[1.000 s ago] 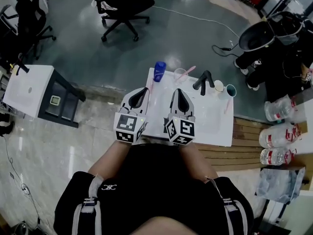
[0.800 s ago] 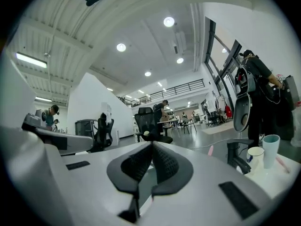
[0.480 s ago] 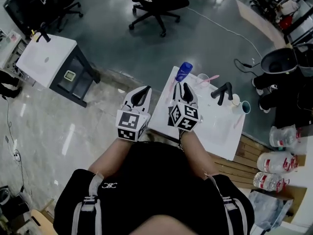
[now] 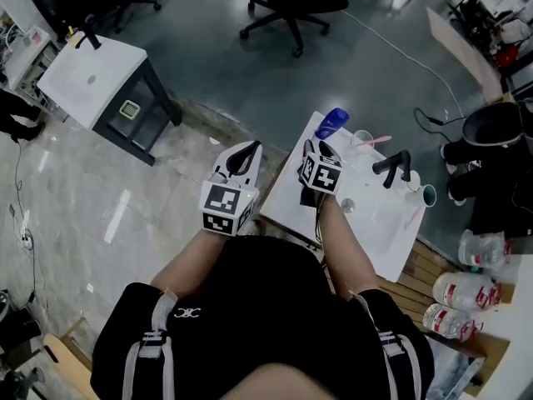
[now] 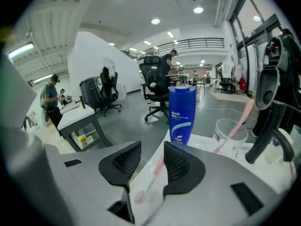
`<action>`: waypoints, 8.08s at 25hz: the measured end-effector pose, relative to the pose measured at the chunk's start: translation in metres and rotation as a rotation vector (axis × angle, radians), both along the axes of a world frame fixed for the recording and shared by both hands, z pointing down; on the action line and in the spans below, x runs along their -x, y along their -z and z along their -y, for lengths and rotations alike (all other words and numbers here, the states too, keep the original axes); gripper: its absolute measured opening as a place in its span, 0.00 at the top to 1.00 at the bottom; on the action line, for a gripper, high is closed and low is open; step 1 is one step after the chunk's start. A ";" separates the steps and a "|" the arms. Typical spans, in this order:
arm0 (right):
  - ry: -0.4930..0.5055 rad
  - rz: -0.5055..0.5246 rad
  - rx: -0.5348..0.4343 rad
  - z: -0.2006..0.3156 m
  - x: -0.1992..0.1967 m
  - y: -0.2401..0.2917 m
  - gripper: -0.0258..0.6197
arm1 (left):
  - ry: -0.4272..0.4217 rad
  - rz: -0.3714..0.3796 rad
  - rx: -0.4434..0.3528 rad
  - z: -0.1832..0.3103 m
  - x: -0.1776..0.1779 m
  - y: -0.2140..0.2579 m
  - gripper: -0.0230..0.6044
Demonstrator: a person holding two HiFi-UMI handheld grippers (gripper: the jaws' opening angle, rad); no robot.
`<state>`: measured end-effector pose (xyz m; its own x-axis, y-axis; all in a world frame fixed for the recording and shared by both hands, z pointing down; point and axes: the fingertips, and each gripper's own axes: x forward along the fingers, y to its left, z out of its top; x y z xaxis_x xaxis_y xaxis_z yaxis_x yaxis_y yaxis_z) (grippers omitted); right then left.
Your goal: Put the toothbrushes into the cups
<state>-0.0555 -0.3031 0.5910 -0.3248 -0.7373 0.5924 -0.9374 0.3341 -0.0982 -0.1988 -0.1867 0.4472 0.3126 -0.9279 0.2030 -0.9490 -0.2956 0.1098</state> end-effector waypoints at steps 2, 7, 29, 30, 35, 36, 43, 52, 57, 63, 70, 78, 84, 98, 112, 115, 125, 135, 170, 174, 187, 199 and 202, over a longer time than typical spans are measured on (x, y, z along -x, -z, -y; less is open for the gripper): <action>0.117 -0.077 0.024 -0.001 0.006 -0.011 0.70 | 0.005 -0.004 0.007 0.003 0.004 -0.004 0.94; 0.472 -0.345 0.004 -0.007 0.018 -0.025 0.69 | 0.026 -0.018 0.020 0.008 0.015 -0.013 0.94; 1.699 -1.183 -0.128 -0.048 0.017 -0.114 0.72 | 0.195 -0.059 0.056 -0.009 0.061 -0.043 0.94; 1.715 -1.176 -0.108 -0.048 0.017 -0.115 0.72 | 0.202 -0.062 0.061 -0.011 0.063 -0.045 0.94; 1.785 -1.182 -0.012 -0.052 0.014 -0.118 0.81 | 0.216 -0.069 0.081 -0.015 0.066 -0.053 0.94; 1.791 -1.182 0.010 -0.054 0.013 -0.119 0.82 | 0.216 -0.070 0.088 -0.016 0.066 -0.055 0.94; 1.815 -1.178 0.047 -0.053 0.015 -0.120 0.81 | 0.204 -0.077 0.086 -0.014 0.062 -0.057 0.94; 1.846 -1.221 -0.149 -0.061 0.022 -0.116 0.87 | 0.179 -0.072 0.050 -0.009 0.063 -0.040 0.94; 1.861 -1.209 -0.251 -0.074 0.036 -0.114 0.89 | 0.168 -0.068 0.043 -0.009 0.061 -0.037 0.94; 1.798 -1.123 -0.318 -0.075 0.052 -0.100 0.94 | 0.169 -0.063 0.041 -0.009 0.061 -0.035 0.94; 1.742 -1.084 -0.272 -0.074 0.050 -0.097 0.93 | 0.151 -0.061 0.041 -0.006 0.055 -0.033 0.94; 1.734 -1.081 -0.177 -0.072 0.045 -0.107 0.84 | 0.152 -0.061 0.044 -0.002 0.055 -0.035 0.94; 1.769 -1.126 -0.121 -0.067 0.048 -0.117 0.85 | 0.177 -0.065 0.050 -0.003 0.065 -0.040 0.94; 1.701 -0.927 -0.097 -0.074 0.076 -0.079 0.90 | 0.175 -0.062 0.053 -0.010 0.068 -0.037 0.94; 0.897 -0.146 -0.327 -0.067 0.059 0.098 0.90 | -0.012 -0.030 0.014 0.014 0.013 -0.009 0.94; 0.700 -0.048 -0.398 -0.062 0.027 0.129 0.90 | -0.077 -0.022 0.009 0.023 -0.013 -0.004 0.94; 0.153 0.057 -0.589 -0.067 -0.117 0.188 0.90 | -0.358 -0.016 -0.006 0.043 -0.136 0.005 0.94; -0.271 0.023 -0.733 -0.089 -0.238 0.204 0.90 | -0.558 -0.006 -0.021 0.045 -0.239 0.013 0.94; -0.647 -0.164 -0.591 0.012 -0.428 0.094 0.90 | -0.448 0.077 0.014 0.073 -0.316 0.014 0.94; -0.647 -0.164 -0.516 0.015 -0.426 0.073 0.90 | -0.446 0.079 0.019 0.074 -0.316 0.014 0.94; -0.640 -0.151 -0.382 0.011 -0.428 0.040 0.89 | -0.456 0.088 0.014 0.065 -0.318 0.014 0.94; -0.597 -0.128 -0.361 -0.012 -0.427 0.043 0.76 | -0.456 0.066 -0.003 0.047 -0.331 0.018 0.94; -0.588 -0.127 -0.345 -0.021 -0.427 0.040 0.76 | -0.466 0.057 -0.009 0.042 -0.341 0.019 0.94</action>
